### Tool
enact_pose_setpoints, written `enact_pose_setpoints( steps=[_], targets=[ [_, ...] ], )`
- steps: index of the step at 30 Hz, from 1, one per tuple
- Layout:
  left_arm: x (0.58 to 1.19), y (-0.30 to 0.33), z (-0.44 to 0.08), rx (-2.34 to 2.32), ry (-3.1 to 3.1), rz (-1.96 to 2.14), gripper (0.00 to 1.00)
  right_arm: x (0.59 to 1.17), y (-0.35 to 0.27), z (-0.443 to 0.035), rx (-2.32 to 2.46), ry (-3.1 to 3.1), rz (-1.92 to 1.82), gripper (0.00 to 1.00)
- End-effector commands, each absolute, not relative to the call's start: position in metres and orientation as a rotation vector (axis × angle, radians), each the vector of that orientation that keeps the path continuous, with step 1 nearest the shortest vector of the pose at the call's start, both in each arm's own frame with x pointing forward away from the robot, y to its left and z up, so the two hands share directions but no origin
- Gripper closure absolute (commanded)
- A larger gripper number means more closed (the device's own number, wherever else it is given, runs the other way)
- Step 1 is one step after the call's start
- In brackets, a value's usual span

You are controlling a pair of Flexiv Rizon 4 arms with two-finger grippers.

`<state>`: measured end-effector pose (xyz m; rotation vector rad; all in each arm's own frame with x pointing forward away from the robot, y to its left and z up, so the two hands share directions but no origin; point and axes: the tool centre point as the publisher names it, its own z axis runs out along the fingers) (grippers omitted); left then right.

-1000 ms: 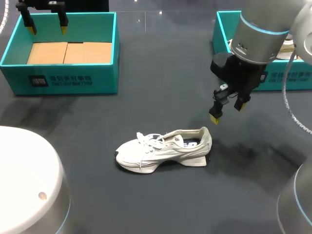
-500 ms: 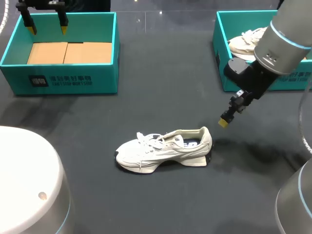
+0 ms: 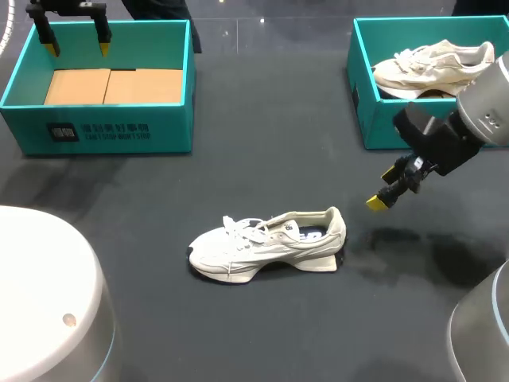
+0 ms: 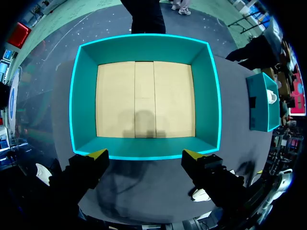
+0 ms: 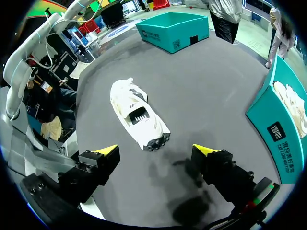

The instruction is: Take the shoe out of the shoebox, open the shoe tongue, remove and reinsert the insole, then place the shoe into the shoebox

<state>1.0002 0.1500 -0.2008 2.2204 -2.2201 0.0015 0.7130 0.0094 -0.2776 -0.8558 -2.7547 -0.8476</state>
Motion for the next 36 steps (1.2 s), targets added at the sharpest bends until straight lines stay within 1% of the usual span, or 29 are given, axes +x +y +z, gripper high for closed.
enact_pose_setpoints(
  steps=[1,4,12,21,33,34,36],
  targets=[
    [1.0,0.15,-0.2,2.221,-2.221,0.0,0.0,0.704,0.01,-0.293,-0.787,-2.786,-1.099,0.0],
    [1.0,0.15,-0.2,2.221,-2.221,0.0,0.0,0.701,0.009,-0.305,-0.736,-2.798,-1.17,0.0],
    [1.0,0.15,-0.2,2.221,-2.221,0.0,0.0,0.701,-0.001,-0.32,-0.606,-2.75,-1.368,0.0],
    [1.0,0.15,-0.2,2.221,-2.221,0.0,0.0,0.701,-0.007,-0.336,-0.518,-2.782,-1.399,0.0],
    [1.0,0.15,-0.2,2.221,-2.221,0.0,0.0,0.701,-0.007,-0.336,-0.518,-2.782,-1.399,0.0],
    [1.0,0.15,-0.2,2.221,-2.221,0.0,0.0,0.701,-0.008,-0.342,-0.45,-2.814,-1.404,0.0],
    [1.0,0.15,-0.2,2.221,-2.221,0.0,0.0,0.703,-0.017,-0.355,-0.489,-2.797,-1.455,0.0]
  ],
)
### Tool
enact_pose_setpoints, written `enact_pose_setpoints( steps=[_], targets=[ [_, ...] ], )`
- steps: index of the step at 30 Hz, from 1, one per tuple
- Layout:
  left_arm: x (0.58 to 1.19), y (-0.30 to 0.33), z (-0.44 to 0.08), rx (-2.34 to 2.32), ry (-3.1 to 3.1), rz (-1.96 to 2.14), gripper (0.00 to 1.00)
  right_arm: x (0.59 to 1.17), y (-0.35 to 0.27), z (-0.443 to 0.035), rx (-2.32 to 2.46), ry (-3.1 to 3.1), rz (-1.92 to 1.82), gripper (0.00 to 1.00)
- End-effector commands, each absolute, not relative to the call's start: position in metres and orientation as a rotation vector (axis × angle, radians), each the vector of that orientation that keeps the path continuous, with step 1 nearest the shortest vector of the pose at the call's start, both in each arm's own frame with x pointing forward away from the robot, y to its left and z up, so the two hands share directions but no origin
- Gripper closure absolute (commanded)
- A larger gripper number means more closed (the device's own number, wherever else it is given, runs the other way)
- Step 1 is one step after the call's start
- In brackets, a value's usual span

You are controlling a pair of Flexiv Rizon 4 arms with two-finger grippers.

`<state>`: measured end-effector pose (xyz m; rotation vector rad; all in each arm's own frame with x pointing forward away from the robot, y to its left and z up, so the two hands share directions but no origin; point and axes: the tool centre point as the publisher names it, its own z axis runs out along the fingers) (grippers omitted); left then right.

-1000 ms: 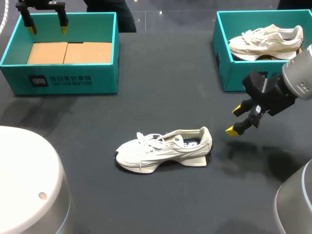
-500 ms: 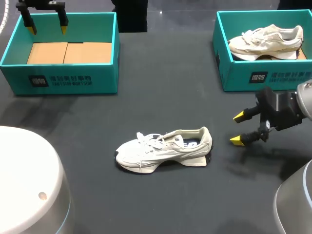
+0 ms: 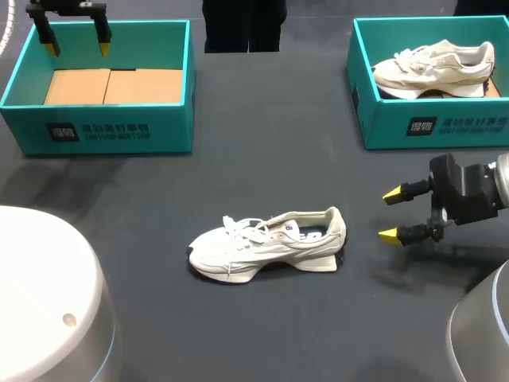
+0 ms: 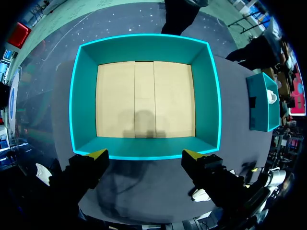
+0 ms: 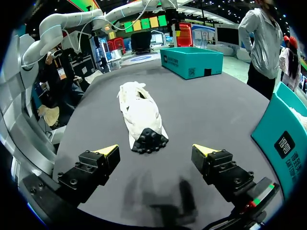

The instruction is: Take the shoe out of the shoebox, open the shoe tongue, remove and reinsert the insole, then place the shoe into the shoebox

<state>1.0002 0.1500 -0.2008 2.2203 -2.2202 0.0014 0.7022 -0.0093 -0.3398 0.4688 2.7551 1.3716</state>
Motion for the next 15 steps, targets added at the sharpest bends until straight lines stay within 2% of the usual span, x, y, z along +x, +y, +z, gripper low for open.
enact_pose_setpoints(
  steps=[1,15],
  targets=[
    [1.0,0.15,-0.2,2.221,-2.221,0.0,0.0,0.702,-0.02,-0.362,0.405,2.689,1.438,0.0],
    [1.0,0.15,-0.2,2.221,-2.221,0.0,0.0,0.705,-0.022,-0.381,0.247,2.625,1.573,0.0]
  ],
)
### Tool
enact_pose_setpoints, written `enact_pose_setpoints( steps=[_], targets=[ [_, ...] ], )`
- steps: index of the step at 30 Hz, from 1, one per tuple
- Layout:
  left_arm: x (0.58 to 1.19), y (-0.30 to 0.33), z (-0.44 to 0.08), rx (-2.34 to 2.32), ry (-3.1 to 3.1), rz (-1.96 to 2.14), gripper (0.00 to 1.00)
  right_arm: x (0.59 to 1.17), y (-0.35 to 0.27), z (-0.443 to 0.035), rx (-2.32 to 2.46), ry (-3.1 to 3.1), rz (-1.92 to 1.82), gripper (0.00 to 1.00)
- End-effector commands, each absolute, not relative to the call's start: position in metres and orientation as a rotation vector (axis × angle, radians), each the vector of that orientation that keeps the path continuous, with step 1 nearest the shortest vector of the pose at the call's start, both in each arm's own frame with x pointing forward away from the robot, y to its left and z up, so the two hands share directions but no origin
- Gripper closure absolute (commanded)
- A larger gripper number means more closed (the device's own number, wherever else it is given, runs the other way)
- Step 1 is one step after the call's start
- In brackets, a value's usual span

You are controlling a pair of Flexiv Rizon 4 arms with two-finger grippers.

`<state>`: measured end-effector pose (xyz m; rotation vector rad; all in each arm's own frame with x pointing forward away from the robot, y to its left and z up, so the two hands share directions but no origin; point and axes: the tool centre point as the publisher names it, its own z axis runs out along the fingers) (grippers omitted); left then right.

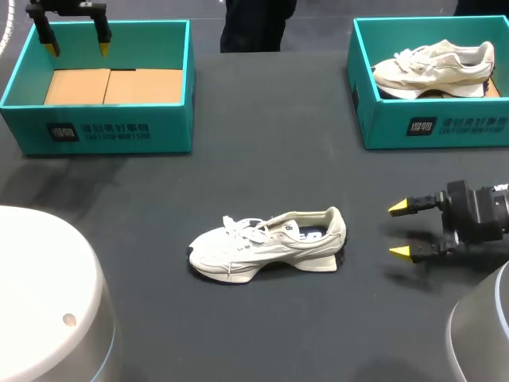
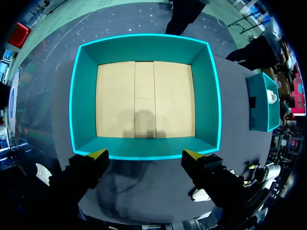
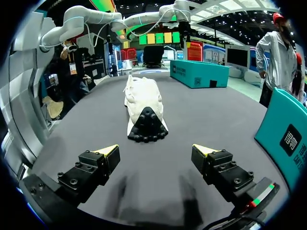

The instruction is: Take the shoe out of the shoebox, open the shoe tongue, remove and reinsert the insole, then place the shoe into the shoebox

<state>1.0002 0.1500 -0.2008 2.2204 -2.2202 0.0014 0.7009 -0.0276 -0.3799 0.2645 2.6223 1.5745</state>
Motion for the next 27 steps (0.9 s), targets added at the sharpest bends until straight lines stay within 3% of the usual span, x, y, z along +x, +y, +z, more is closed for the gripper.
enact_pose_setpoints(
  steps=[1,27],
  targets=[
    [1.0,0.15,-0.2,2.221,-2.221,0.0,0.0,0.705,-0.021,-0.381,0.245,2.626,1.572,0.0],
    [1.0,0.15,-0.2,2.221,-2.221,0.0,0.0,0.707,-0.001,-0.392,0.22,2.61,1.678,0.0]
  ],
)
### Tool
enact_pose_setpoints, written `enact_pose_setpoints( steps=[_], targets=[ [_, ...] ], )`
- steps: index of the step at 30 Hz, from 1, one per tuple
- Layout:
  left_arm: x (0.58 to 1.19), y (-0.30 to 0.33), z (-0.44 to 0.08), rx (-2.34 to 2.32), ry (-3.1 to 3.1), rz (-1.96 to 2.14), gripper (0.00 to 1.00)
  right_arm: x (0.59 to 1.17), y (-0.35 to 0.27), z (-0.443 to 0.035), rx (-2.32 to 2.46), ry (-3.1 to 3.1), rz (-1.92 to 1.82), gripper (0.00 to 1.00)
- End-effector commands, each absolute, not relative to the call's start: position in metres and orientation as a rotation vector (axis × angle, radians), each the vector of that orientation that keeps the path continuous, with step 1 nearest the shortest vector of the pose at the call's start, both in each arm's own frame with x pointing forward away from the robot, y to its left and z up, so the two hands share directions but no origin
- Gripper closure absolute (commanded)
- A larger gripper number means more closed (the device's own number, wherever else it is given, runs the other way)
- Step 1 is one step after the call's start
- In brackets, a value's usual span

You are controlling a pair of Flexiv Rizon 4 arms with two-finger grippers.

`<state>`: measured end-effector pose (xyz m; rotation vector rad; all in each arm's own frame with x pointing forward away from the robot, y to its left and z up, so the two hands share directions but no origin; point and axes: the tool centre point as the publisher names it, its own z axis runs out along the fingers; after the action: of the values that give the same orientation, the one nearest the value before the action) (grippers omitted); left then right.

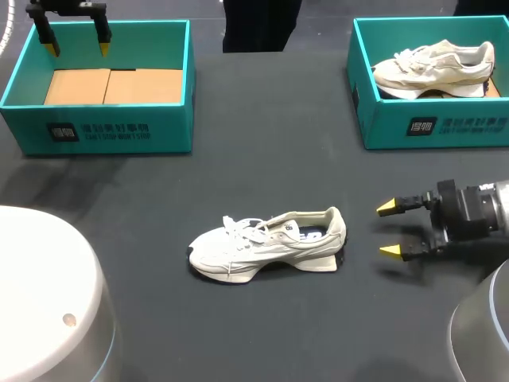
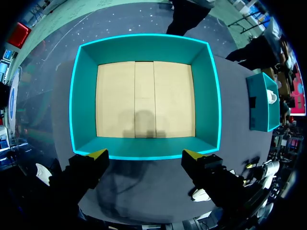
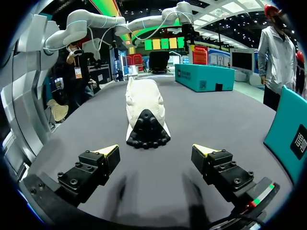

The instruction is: Take the shoe out of the shoebox, open the shoe tongue, remove and reinsert the insole, then place the shoe into the shoebox

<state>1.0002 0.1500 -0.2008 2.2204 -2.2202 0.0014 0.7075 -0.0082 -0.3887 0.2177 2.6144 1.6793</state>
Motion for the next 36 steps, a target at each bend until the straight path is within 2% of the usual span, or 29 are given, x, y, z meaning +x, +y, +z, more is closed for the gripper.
enact_pose_setpoints(
  steps=[1,36],
  targets=[
    [1.0,0.15,-0.2,2.221,-2.221,0.0,0.0,0.707,0.001,-0.393,0.22,2.603,1.689,0.0],
    [1.0,0.15,-0.2,2.221,-2.221,0.0,0.0,0.713,0.073,-0.402,0.234,2.562,1.723,0.0]
  ],
)
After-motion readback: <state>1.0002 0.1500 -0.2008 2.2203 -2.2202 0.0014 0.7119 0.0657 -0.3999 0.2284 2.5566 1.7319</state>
